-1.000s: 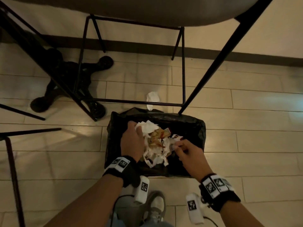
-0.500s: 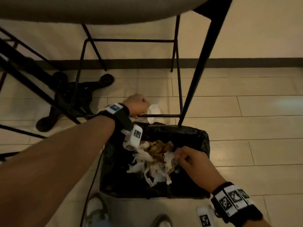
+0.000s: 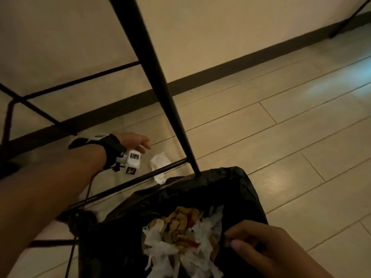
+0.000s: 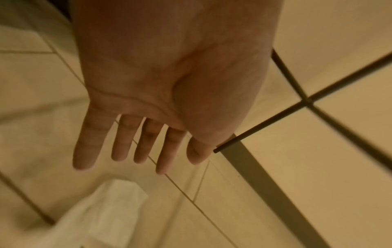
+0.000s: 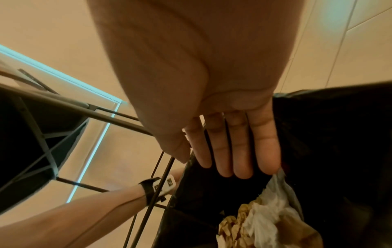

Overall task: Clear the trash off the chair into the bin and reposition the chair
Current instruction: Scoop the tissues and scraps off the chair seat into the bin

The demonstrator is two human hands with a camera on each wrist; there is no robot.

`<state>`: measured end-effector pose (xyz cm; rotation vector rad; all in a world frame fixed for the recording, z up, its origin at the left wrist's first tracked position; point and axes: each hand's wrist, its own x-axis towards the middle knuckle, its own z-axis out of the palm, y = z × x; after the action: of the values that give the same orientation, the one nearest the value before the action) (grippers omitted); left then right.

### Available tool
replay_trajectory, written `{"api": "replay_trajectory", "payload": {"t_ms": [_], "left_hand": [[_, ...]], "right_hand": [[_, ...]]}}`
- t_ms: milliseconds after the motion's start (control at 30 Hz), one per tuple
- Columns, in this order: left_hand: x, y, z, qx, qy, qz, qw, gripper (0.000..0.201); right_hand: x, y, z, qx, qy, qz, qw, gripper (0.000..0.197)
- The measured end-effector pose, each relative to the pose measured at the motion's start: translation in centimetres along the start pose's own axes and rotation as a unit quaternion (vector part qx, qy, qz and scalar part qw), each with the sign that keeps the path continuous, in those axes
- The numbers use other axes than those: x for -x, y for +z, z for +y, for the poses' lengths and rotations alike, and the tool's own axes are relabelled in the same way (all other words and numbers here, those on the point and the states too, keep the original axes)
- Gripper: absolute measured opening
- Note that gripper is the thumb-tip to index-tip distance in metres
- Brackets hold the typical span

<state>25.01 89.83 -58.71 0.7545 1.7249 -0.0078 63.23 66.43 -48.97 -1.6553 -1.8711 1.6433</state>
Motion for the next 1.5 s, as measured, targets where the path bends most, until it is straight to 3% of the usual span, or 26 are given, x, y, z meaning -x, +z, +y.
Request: {"api": "replay_trajectory", "payload": {"t_ms": [67, 133, 233, 300, 367, 400, 433, 467, 533, 567, 600, 700, 833, 933, 1033, 1133, 1233, 1300, 1367, 1500], "left_hand": [[-1.3, 0.3, -0.2, -0.147, 0.001, 0.002, 0.989, 0.026], [-2.9, 0.5, -0.4, -0.242, -0.007, -0.025, 0.970, 0.037], [-5.4, 0.6, -0.7, -0.253, -0.020, -0.033, 0.967, 0.059], [-6.6, 1.2, -1.0, -0.274, -0.018, -0.041, 0.961, 0.050], [-7.7, 1.8, -1.5, -0.326, -0.007, -0.054, 0.944, 0.049], [-8.7, 1.7, -1.9, -0.354, 0.007, -0.057, 0.933, 0.052], [-9.7, 1.7, -2.2, -0.366, 0.015, -0.065, 0.928, 0.052], [-11.6, 1.5, -2.7, -0.362, 0.021, -0.065, 0.930, 0.049], [-11.5, 1.7, -2.8, -0.333, 0.029, -0.058, 0.941, 0.042], [-10.3, 1.5, -2.5, -0.300, 0.035, -0.056, 0.952, 0.039], [-9.0, 0.9, -2.1, -0.266, 0.050, -0.048, 0.962, 0.036], [-2.2, -2.1, 0.2, -0.171, 0.129, 0.029, 0.976, 0.031], [13.6, -5.0, 0.7, -0.055, 0.283, 0.209, 0.935, 0.020], [24.6, -3.7, -1.9, -0.010, 0.317, 0.219, 0.923, 0.010], [29.0, 2.0, -7.6, -0.011, 0.300, 0.182, 0.936, 0.013], [28.6, 9.7, -13.8, -0.085, 0.231, 0.153, 0.957, 0.008], [27.9, 15.4, -17.5, -0.084, 0.121, 0.050, 0.988, 0.052], [29.9, 17.0, -18.2, -0.073, 0.096, 0.021, 0.992, 0.067], [32.6, 17.0, -17.8, -0.047, 0.091, 0.034, 0.994, 0.062], [42.5, 14.9, -16.1, 0.106, 0.092, 0.102, 0.985, 0.025]], "right_hand": [[0.4, 0.4, -0.1, -0.009, 0.017, -0.005, 1.000, 0.012], [0.7, 0.9, -0.9, -0.023, 0.032, -0.005, 0.999, 0.010], [0.9, 1.2, -2.5, -0.034, 0.068, -0.023, 0.997, 0.011], [0.5, 1.3, -3.1, -0.057, 0.100, -0.051, 0.992, 0.017], [-1.2, 1.7, -4.3, -0.022, 0.113, -0.078, 0.990, 0.041], [-0.9, 2.4, -3.8, 0.016, 0.086, -0.088, 0.992, 0.061], [-0.5, 2.3, -3.3, 0.019, 0.089, -0.071, 0.993, 0.082], [-0.5, 2.7, -3.1, -0.013, 0.105, -0.039, 0.994, 0.088], [-0.7, 2.9, -3.9, 0.013, 0.037, -0.018, 0.999, 0.046], [-1.1, 2.9, -4.5, 0.030, 0.028, -0.008, 0.999, 0.027], [-1.3, 2.8, -4.8, 0.081, 0.015, -0.015, 0.996, 0.019], [-3.1, 3.9, -5.4, 0.077, -0.028, -0.041, 0.996, 0.020], [-4.9, 6.3, -4.3, 0.103, -0.038, -0.001, 0.994, 0.022], [-3.7, 8.1, -3.6, 0.120, -0.027, -0.002, 0.992, 0.020], [-1.0, 9.0, -3.8, 0.144, 0.000, -0.035, 0.989, 0.017], [2.4, 9.1, -4.4, 0.166, 0.005, -0.043, 0.985, 0.018], [5.4, 8.4, -5.5, 0.182, 0.013, -0.054, 0.982, 0.019], [7.0, 7.7, -7.0, 0.209, 0.000, -0.053, 0.977, 0.022], [8.3, 6.7, -8.6, 0.223, -0.009, -0.049, 0.973, 0.021], [12.1, 5.3, -16.0, 0.267, -0.028, -0.085, 0.960, 0.022]]}}
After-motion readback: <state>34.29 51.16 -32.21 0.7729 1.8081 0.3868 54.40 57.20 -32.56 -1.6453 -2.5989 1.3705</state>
